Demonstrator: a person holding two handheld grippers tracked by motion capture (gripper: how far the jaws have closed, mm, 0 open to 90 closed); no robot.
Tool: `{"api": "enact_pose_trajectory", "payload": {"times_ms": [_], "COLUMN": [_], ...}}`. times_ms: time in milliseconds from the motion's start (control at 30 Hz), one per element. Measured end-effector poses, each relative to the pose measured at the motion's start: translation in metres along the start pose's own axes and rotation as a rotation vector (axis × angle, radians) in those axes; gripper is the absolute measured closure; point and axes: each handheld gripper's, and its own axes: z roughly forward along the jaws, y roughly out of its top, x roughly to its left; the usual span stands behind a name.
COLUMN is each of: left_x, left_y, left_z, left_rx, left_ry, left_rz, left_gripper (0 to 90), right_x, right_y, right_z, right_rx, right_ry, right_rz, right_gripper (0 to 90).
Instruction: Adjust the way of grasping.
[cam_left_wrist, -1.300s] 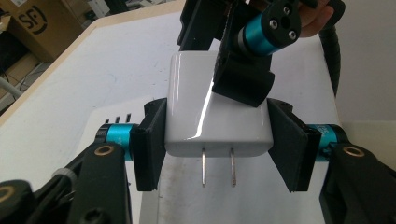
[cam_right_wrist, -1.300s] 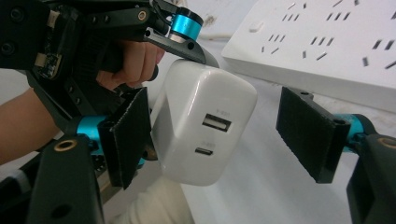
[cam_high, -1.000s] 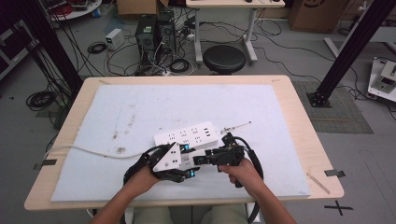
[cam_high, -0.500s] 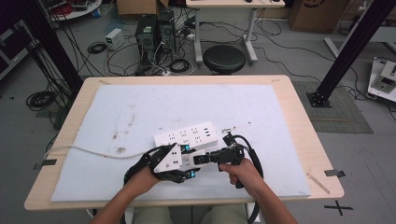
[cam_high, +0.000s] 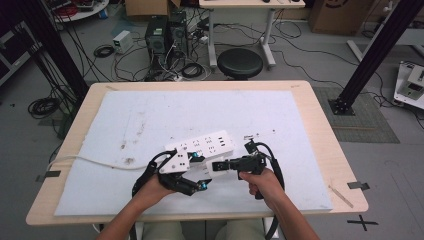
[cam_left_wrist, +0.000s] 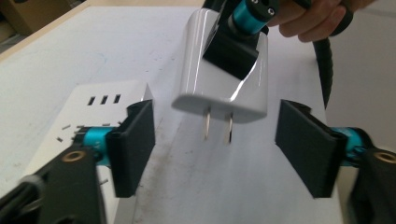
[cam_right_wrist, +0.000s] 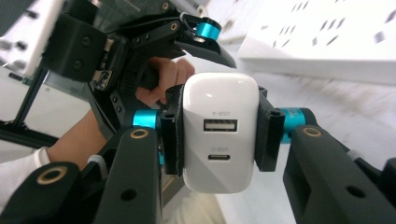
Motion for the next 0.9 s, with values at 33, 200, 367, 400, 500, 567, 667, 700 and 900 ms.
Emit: {"api": "enact_pose_trajectory", "payload": {"times_ms": [33,200,367,400,500,567,667,700,900], "left_x": [0.002,0.007,0.009,0.01,0.012,0.013,0.015,0.015,0.018], "left_y": [-0.002,-0.01,-0.014,-0.015,-0.017,-0.018,-0.019,-0.019,-0.024], "left_z": [-0.002,-0.008,-0.012,-0.012,-0.016,-0.019,-0.023,-0.024,-0.03], "left_rx": [-0.01,-0.023,-0.032,-0.034,-0.049,-0.064,-0.073,-0.078,-0.097], "left_ry": [0.01,0.043,0.051,0.057,0.073,0.09,0.124,0.134,0.161], "left_rz": [-0.014,-0.057,-0.076,-0.078,-0.087,-0.093,-0.082,-0.083,-0.147], "left_gripper": [24.2,24.1,24.1,24.1,24.2,24.2,22.9,22.6,22.6], "right_x": [-0.001,-0.003,-0.006,-0.006,-0.005,-0.004,-0.002,-0.002,-0.005], "right_y": [0.0,0.0,0.001,0.002,0.003,0.003,0.004,0.004,0.0], "right_z": [-0.002,-0.013,-0.021,-0.023,-0.029,-0.034,-0.041,-0.044,-0.064], "right_rx": [-0.009,-0.061,-0.078,-0.083,-0.092,-0.089,-0.065,-0.06,-0.062], "right_ry": [0.0,-0.002,-0.031,-0.045,-0.089,-0.124,-0.195,-0.223,-0.32], "right_rz": [-0.005,-0.006,-0.027,-0.029,-0.056,-0.076,-0.103,-0.106,-0.114], "right_gripper": [62.8,62.9,62.9,63.0,62.9,62.9,62.9,62.9,62.9]}}
